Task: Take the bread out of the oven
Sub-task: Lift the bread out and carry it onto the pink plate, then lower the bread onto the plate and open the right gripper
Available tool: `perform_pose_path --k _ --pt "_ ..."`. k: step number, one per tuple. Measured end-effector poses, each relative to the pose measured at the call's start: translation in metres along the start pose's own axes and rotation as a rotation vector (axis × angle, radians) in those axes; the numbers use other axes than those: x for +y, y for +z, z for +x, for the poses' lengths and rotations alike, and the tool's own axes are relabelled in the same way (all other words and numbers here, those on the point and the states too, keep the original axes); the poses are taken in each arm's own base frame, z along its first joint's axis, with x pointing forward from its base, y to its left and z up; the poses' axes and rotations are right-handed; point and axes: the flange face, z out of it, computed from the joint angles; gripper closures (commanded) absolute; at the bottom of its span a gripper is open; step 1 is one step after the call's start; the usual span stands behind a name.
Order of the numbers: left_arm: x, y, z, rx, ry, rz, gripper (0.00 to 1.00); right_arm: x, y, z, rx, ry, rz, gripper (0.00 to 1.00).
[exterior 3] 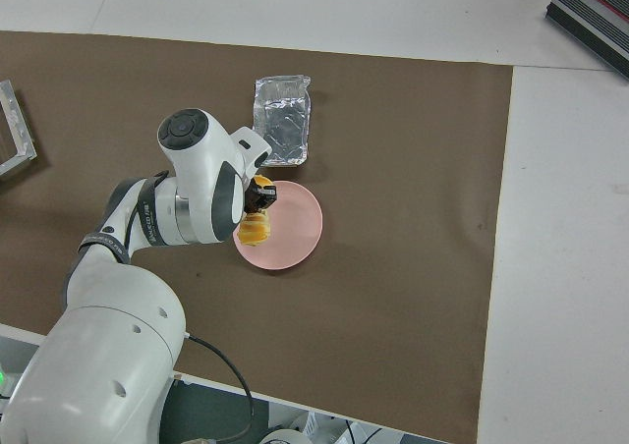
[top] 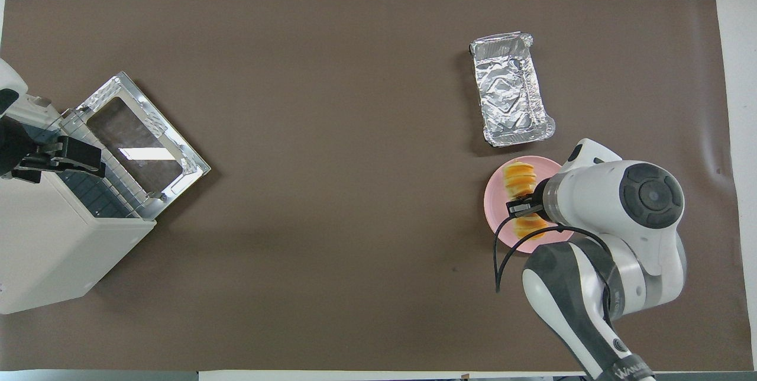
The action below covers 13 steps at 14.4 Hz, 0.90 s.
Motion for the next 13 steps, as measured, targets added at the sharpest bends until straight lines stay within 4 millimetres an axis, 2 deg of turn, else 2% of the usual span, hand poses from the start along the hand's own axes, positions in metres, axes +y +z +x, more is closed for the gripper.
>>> perform_pose_path --k 5,6,7,10,13 --pt "0.0 0.0 0.0 0.0 0.0 0.0 0.0 0.002 0.032 0.003 0.057 -0.002 0.002 1.0" --pt "0.0 0.0 0.0 0.0 0.0 0.0 0.0 0.003 0.034 0.003 0.055 -0.001 0.002 0.42" --pt "0.0 0.0 0.0 0.0 0.0 0.0 0.0 0.003 0.034 0.003 0.055 -0.001 0.003 0.0" --pt "0.0 0.0 0.0 0.0 0.0 0.0 0.0 0.004 0.031 0.006 0.052 0.001 0.003 0.0" --pt "0.0 0.0 0.0 0.0 0.0 0.0 0.0 0.003 0.008 0.02 0.002 -0.001 0.009 0.0"
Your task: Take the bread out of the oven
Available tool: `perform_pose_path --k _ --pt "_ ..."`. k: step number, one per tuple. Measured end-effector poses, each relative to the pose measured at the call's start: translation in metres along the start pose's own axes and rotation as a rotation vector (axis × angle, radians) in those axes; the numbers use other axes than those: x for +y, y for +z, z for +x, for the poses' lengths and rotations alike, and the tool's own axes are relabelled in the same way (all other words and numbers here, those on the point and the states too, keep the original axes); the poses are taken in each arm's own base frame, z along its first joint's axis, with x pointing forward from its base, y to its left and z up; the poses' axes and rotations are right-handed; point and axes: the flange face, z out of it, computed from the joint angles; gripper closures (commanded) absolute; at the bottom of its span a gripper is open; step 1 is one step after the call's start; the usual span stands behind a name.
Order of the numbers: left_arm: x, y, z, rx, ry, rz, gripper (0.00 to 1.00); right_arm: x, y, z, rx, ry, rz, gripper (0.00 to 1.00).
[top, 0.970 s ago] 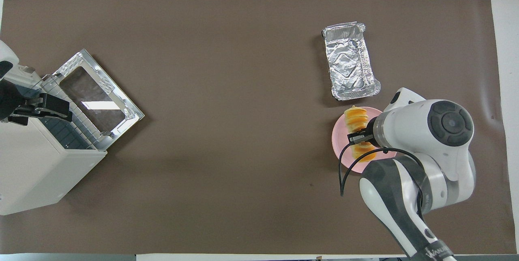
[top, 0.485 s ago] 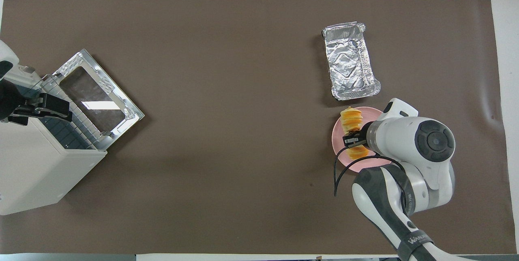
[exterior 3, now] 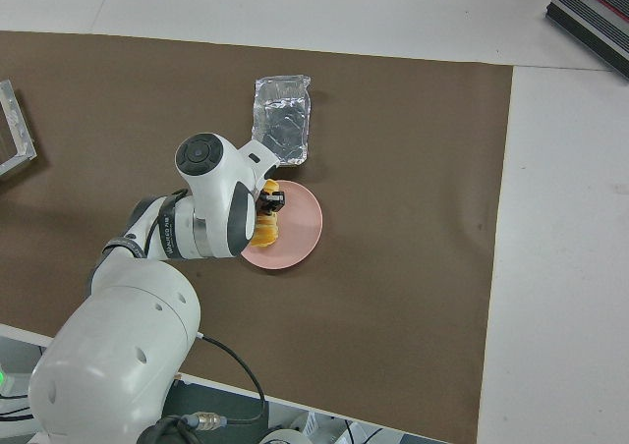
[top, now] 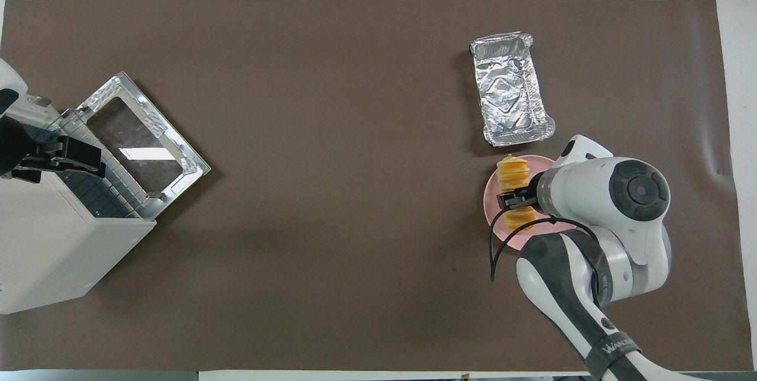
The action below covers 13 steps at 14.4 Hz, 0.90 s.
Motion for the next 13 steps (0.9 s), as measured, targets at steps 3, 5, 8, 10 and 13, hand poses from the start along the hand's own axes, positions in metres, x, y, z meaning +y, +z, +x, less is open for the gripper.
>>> perform_pose_path --k 3,5,8,10,13 --pt "0.0 0.0 0.0 0.0 0.0 0.0 0.0 0.013 -0.047 0.019 -0.015 0.024 0.003 0.0" --pt "0.0 0.0 0.0 0.0 0.0 0.0 0.0 0.035 -0.082 0.028 -0.043 0.049 0.006 0.0" --pt "0.0 0.0 0.0 0.0 0.0 0.0 0.0 0.058 -0.135 0.033 -0.093 0.039 0.016 0.0" --pt "0.0 0.0 0.0 0.0 0.0 0.0 0.0 0.071 -0.173 0.032 -0.123 0.051 0.022 0.0" --pt "0.0 0.0 0.0 0.0 0.0 0.0 0.0 0.083 -0.228 0.029 -0.141 0.072 0.027 0.0"
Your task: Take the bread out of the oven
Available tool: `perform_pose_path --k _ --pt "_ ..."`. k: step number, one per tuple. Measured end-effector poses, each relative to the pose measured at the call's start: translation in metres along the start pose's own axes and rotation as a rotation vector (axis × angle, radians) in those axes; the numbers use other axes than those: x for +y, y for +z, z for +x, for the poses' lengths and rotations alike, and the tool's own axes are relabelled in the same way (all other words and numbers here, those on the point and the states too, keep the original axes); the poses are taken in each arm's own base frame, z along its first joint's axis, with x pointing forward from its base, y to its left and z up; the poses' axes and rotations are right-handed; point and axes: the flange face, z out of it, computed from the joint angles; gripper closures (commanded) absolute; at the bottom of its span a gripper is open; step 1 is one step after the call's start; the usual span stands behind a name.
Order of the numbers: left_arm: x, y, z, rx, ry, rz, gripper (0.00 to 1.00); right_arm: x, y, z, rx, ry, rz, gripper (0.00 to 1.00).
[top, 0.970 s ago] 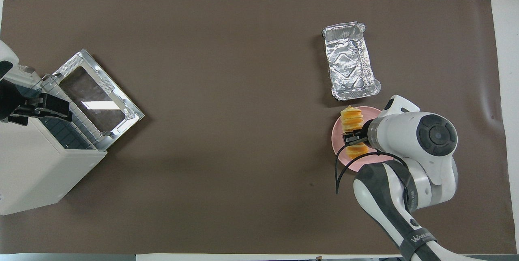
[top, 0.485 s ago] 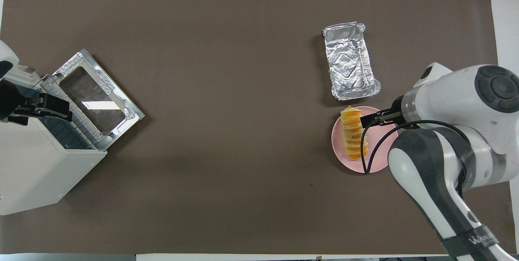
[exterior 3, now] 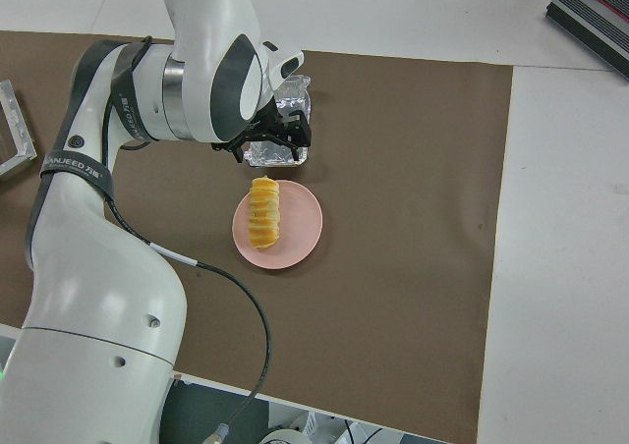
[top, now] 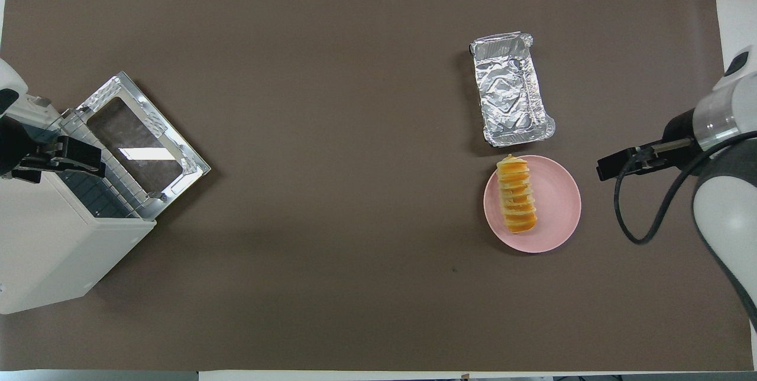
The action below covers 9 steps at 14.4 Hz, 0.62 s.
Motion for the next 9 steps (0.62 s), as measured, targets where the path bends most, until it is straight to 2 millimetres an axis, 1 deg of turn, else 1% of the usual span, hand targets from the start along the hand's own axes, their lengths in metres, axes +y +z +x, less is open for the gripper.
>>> perform_pose_path --k 2,3,6,9 --pt "0.0 0.0 0.0 0.0 0.0 0.0 0.0 0.007 -0.02 -0.005 0.002 0.014 0.001 0.0" --pt "0.0 0.0 0.0 0.0 0.0 0.0 0.0 0.01 -0.025 -0.006 0.007 0.02 0.001 0.0" --pt "0.0 0.0 0.0 0.0 0.0 0.0 0.0 0.017 -0.024 -0.005 0.01 0.031 -0.009 0.0" --pt "0.0 0.0 0.0 0.0 0.0 0.0 0.0 0.018 -0.021 -0.004 0.003 0.029 -0.017 0.0"
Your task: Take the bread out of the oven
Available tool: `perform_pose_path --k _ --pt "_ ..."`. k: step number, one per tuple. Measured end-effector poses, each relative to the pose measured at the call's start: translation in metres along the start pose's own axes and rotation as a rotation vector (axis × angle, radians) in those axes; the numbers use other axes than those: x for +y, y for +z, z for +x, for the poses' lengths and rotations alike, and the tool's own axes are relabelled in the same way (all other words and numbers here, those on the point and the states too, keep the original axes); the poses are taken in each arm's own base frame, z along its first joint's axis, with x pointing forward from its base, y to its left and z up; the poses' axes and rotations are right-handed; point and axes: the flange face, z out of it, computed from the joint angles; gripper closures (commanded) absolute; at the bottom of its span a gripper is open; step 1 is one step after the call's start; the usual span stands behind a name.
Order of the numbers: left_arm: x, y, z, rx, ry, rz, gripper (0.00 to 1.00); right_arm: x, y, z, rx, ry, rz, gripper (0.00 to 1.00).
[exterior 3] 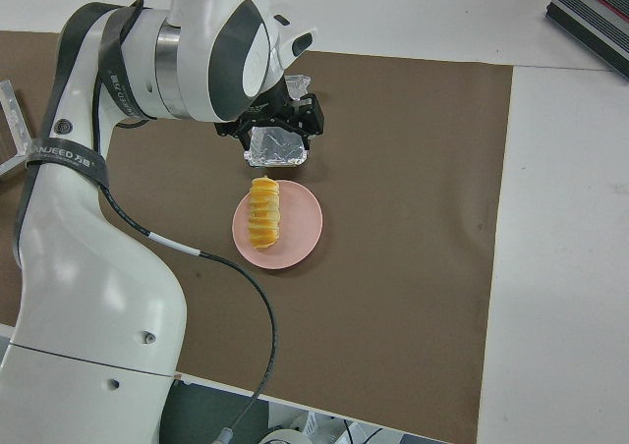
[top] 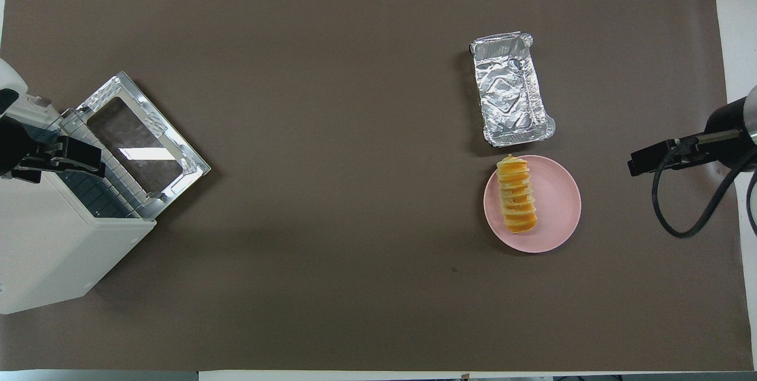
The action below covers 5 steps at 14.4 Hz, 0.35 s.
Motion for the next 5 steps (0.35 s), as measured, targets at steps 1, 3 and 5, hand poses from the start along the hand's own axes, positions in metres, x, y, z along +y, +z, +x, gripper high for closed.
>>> perform_pose_path --k 1,3,5 --pt "0.0 0.0 0.0 0.0 0.0 0.0 0.0 0.0 0.0001 0.0001 0.0 -0.001 -0.004 0.0" --pt "0.0 0.0 0.0 0.0 0.0 0.0 0.0 0.0013 0.0 0.0 -0.001 -0.001 -0.019 0.0" --pt "0.0 0.0 0.0 0.0 0.0 0.0 0.0 0.0015 -0.0001 0.0001 -0.001 -0.001 -0.022 0.0"
